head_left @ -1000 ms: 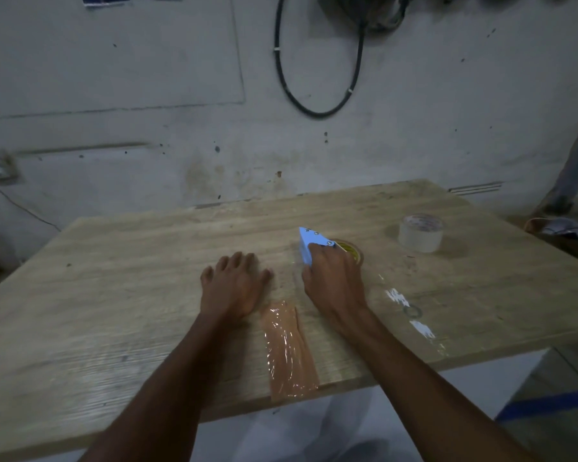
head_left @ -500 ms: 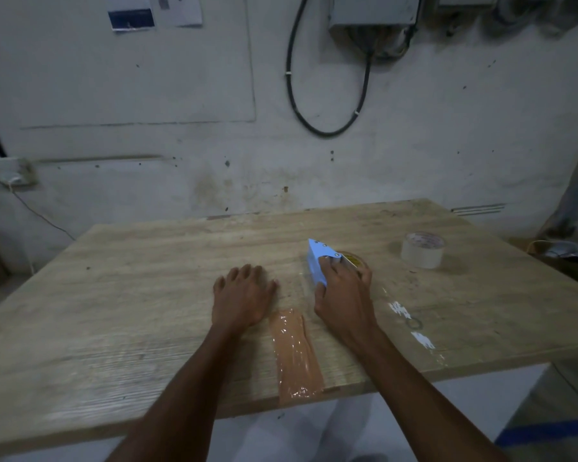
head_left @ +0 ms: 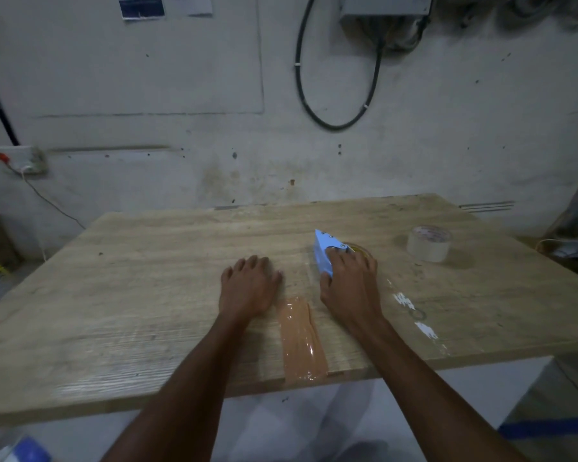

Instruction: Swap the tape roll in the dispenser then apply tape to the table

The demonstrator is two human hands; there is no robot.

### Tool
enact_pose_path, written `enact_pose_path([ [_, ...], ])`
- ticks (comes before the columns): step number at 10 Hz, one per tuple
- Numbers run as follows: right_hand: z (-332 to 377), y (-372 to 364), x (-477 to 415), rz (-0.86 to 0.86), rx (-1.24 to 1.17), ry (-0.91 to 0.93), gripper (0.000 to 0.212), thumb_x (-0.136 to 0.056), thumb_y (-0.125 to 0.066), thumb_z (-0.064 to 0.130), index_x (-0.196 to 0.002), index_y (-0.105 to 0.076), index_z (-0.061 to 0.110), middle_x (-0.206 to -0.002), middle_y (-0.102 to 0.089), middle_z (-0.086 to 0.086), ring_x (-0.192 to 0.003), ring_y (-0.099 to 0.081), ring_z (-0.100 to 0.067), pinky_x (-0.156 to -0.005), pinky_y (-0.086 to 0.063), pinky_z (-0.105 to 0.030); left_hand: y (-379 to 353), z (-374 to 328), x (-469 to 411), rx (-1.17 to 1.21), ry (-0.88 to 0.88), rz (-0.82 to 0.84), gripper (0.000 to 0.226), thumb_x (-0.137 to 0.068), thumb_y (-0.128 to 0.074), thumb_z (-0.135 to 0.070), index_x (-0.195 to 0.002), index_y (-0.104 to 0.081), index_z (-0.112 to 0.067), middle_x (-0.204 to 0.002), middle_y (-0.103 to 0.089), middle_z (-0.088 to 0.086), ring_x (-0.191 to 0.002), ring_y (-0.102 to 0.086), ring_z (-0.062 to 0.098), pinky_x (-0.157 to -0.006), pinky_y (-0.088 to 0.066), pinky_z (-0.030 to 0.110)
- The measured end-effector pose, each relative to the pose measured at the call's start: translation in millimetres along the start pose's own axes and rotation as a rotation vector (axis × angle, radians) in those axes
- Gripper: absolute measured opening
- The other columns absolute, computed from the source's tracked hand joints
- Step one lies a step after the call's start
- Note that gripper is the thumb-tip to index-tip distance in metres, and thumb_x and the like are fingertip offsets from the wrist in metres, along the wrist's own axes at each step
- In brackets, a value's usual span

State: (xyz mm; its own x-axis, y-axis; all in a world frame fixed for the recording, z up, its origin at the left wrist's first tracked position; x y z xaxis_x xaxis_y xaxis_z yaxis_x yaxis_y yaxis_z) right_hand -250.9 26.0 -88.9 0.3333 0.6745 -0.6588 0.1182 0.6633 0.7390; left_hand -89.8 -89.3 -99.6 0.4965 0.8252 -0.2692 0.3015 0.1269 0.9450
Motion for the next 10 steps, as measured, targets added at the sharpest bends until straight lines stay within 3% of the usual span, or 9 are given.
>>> enact_pose_path([
  [2,2,6,3,-0.020,0.013,-0.014,0.039,-0.074,-0.059,0.030,-0.109,-0.067,0.014,-0.108,-0.070,-0.004,-0.103,-0.058,-0.031,-0.089,-0.038,-0.044,4,-3,3,0.018,0.001,-0.005,0.058,-0.099,-0.030,-0.057,-0.138,-0.049,-0.020,-0.148,-0.048,0.005,-0.139,-0.039,0.025,-0.113,-0.026,0.048],
  [4,8,18,4,0.010,-0.009,0.098,0.048,-0.079,-0.055,0.033,-0.121,-0.065,0.012,-0.117,-0.067,-0.004,-0.109,-0.057,-0.031,-0.100,-0.040,-0.049,10,-5,14,0.002,0.000,0.033,0.058,-0.099,-0.030,-0.058,-0.140,-0.047,-0.021,-0.149,-0.047,0.003,-0.139,-0.039,0.025,-0.113,-0.027,0.046],
  [6,9,28,-10,0.054,-0.012,0.076,0.049,-0.078,-0.052,0.039,-0.118,-0.066,0.015,-0.118,-0.067,-0.002,-0.107,-0.059,-0.028,-0.099,-0.041,-0.046,18,0,17,-0.020,-0.013,0.064,0.065,-0.096,-0.031,-0.063,-0.147,-0.039,-0.024,-0.155,-0.040,0.001,-0.143,-0.035,0.024,-0.113,-0.026,0.044],
  [7,10,29,-25,0.073,-0.023,0.076,0.050,-0.078,-0.051,0.041,-0.121,-0.063,0.018,-0.124,-0.063,0.002,-0.116,-0.055,-0.026,-0.106,-0.035,-0.042,17,4,11,-0.048,-0.030,0.014,0.073,-0.092,-0.032,-0.069,-0.150,-0.034,-0.026,-0.159,-0.036,0.000,-0.147,-0.029,0.023,-0.115,-0.024,0.047],
  [9,3,24,-63,-0.041,-0.010,0.140,0.057,-0.077,-0.060,0.036,-0.126,-0.064,0.008,-0.132,-0.064,-0.013,-0.122,-0.058,-0.033,-0.109,-0.038,-0.049,38,4,-22,-0.140,-0.096,-0.182,0.081,-0.091,-0.028,-0.071,-0.157,-0.023,-0.022,-0.165,-0.023,0.005,-0.153,-0.015,0.026,-0.122,-0.012,0.049],
  [10,0,20,-89,-0.033,0.015,0.135,0.059,-0.078,-0.061,0.037,-0.130,-0.061,0.009,-0.138,-0.059,-0.012,-0.127,-0.054,-0.032,-0.111,-0.029,-0.046,55,1,-48,-0.208,-0.098,-0.249,0.083,-0.091,-0.032,-0.070,-0.157,-0.023,-0.021,-0.165,-0.024,0.006,-0.152,-0.016,0.027,-0.122,-0.011,0.049],
])
Point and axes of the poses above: each hand's wrist, its own x-axis away from the middle knuckle, its own y-axis out of the back of the hand, z = x × y, the point moved 1 cm from there along -x, towards the middle knuckle
